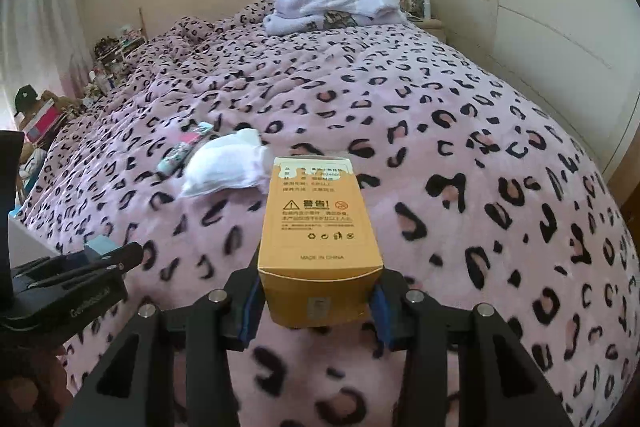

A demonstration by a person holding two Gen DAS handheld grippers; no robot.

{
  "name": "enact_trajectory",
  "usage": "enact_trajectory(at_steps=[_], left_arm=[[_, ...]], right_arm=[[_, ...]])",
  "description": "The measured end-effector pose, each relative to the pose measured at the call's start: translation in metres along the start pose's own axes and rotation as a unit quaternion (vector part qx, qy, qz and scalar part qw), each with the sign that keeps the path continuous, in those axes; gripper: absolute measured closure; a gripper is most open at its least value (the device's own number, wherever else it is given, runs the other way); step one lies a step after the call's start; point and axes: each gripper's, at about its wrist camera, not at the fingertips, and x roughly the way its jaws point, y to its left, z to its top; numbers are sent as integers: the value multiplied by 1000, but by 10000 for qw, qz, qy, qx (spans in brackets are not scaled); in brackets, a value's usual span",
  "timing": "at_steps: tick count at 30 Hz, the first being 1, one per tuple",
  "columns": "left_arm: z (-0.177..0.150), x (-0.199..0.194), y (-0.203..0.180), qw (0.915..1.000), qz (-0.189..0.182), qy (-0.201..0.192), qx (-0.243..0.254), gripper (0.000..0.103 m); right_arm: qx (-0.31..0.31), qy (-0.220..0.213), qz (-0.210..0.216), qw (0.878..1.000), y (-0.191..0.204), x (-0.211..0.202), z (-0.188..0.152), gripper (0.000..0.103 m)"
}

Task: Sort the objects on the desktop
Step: 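Carry the blue sponge with the left tool while the right tool carries the yellow box to the cardboard box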

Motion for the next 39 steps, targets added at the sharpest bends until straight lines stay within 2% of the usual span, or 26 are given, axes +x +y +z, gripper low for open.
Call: enact_trajectory(at_steps=[10, 17, 20, 25, 31, 39], left_arm=[[-44, -56, 40, 9998, 119, 172, -59, 63], [-71, -100, 84, 9988, 213, 96, -431, 62], [-78, -121, 110, 9972, 368, -17, -650, 62], [-88, -152, 151, 9928, 680, -177, -969, 62], [-99, -186, 189, 9868, 834, -319, -1352, 62], [-108, -234, 236, 9740, 1097, -591, -1892, 62]], right_arm=[[-172, 354, 216, 9990, 46, -39, -38, 58], [-486, 317, 403, 9975, 93, -77, -50, 58], [-646, 254, 493, 9964, 114, -91, -48, 58], [-992, 135, 671, 9927, 156, -111, -47, 58], [-1358, 57, 912, 9865, 203, -133, -45, 58], [-1781, -45, 1115, 9777, 247, -158, -38, 58]])
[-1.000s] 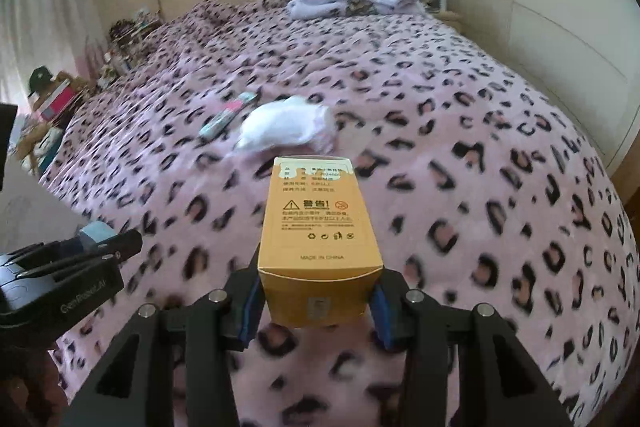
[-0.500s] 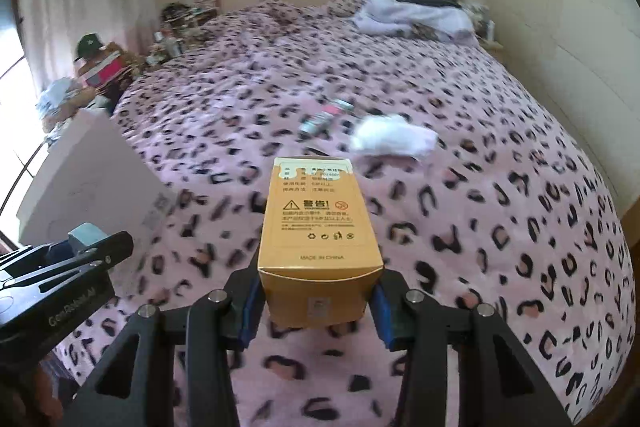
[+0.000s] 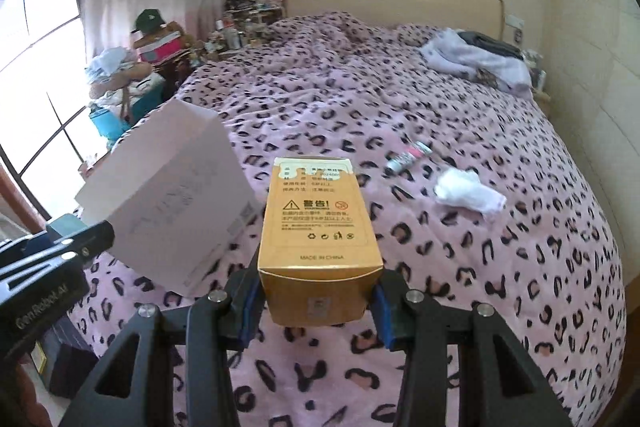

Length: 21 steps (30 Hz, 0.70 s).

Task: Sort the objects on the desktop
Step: 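Carry the blue sponge with the left tool while the right tool carries the yellow box to the cardboard box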

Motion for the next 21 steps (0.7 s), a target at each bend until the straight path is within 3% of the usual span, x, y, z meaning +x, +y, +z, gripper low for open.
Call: enact_trajectory(at_steps=[10, 21], left_arm=[[12, -19, 52, 9989, 276, -171, -331, 62], [22, 1, 97, 9986, 271, 6, -455, 62]], right_arm=[[-479, -100, 356, 9982, 58, -8, 23, 58], [-774, 6, 538, 9955, 112, 4, 33, 58]])
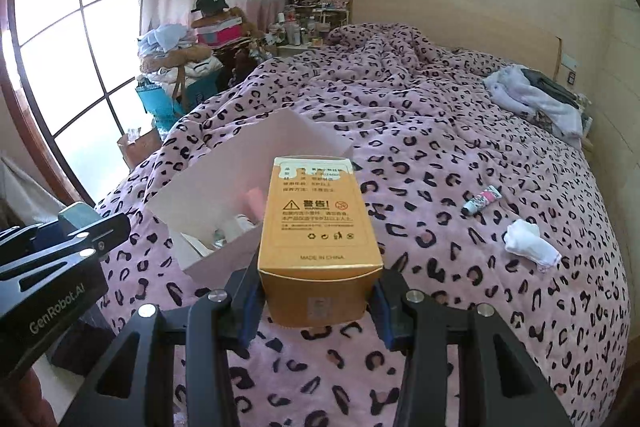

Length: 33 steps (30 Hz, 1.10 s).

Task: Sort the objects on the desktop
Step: 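Carry the blue sponge with the left tool while the right tool carries the yellow box to the cardboard box, then open the left tool to drop the sponge in the box while the right tool releases the yellow box inside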

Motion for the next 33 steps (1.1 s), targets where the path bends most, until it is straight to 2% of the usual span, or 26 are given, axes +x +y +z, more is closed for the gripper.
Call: enact_trajectory(at_steps=[14, 19, 33], left_arm=[[41, 33, 8, 9989, -425, 200, 16, 62], [55, 53, 9, 9978, -584, 314, 39, 62], [69, 95, -2, 9956, -712, 610, 29, 62]], right_arm=[[-83, 20, 55, 9999, 29, 22, 44, 58], [-69, 142, 32, 9999, 29, 38, 55, 58], [-173, 462, -11, 9988, 20, 80, 78, 58]])
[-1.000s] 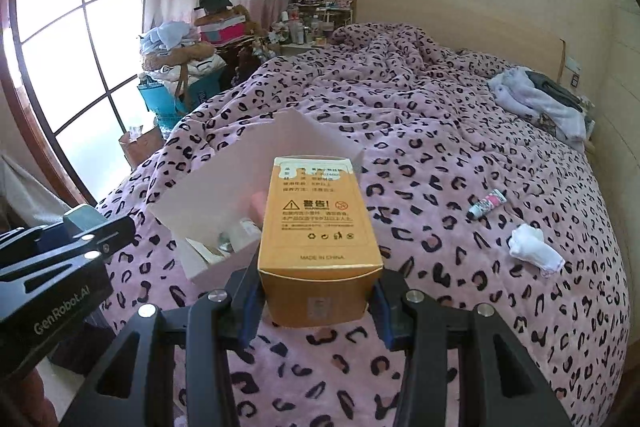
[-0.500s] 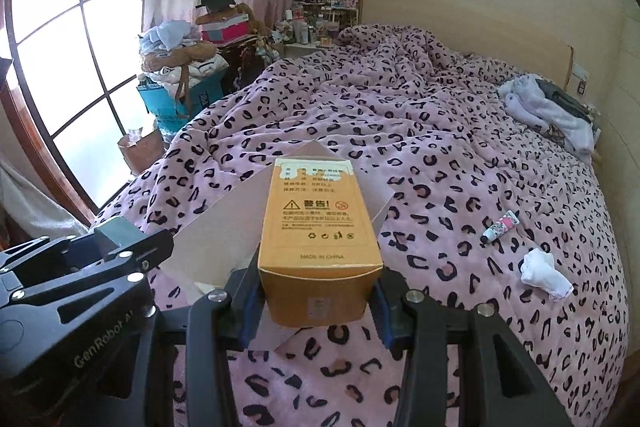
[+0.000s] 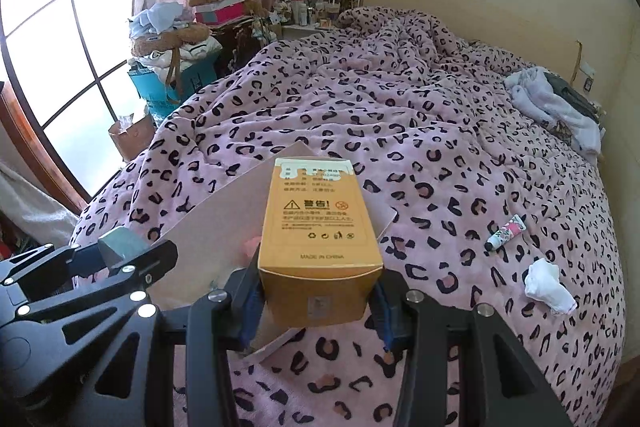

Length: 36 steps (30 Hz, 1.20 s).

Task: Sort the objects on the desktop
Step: 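Open the left tool to drop the sponge in the box while the right tool releases the yellow box inside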

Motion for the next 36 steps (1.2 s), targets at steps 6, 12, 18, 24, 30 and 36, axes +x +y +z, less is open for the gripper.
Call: enact_trajectory(at_steps=[6, 12, 18, 24, 30, 36], left_arm=[[5, 13, 0, 9999, -34, 98, -35, 62], [7, 21, 1, 9997, -130, 172, -63, 62], [13, 20, 4, 9992, -329, 175, -168, 62], [18, 5, 0, 9982, -571, 33, -165, 64], [14, 17, -3, 9983, -525, 187, -190, 64], [8, 23, 6, 9986, -400, 239, -238, 64]], right_arm=[[-8, 126, 68, 9999, -4, 14, 5, 58], [-37, 232, 146, 9996, -5, 22, 7, 58], [-8, 311, 287, 9991, -10, 27, 12, 58], [40, 292, 440, 9986, -17, 21, 18, 58], [-3, 399, 441, 9982, -18, 28, 15, 58], [-226, 432, 446, 9978, -7, 34, 14, 56]])
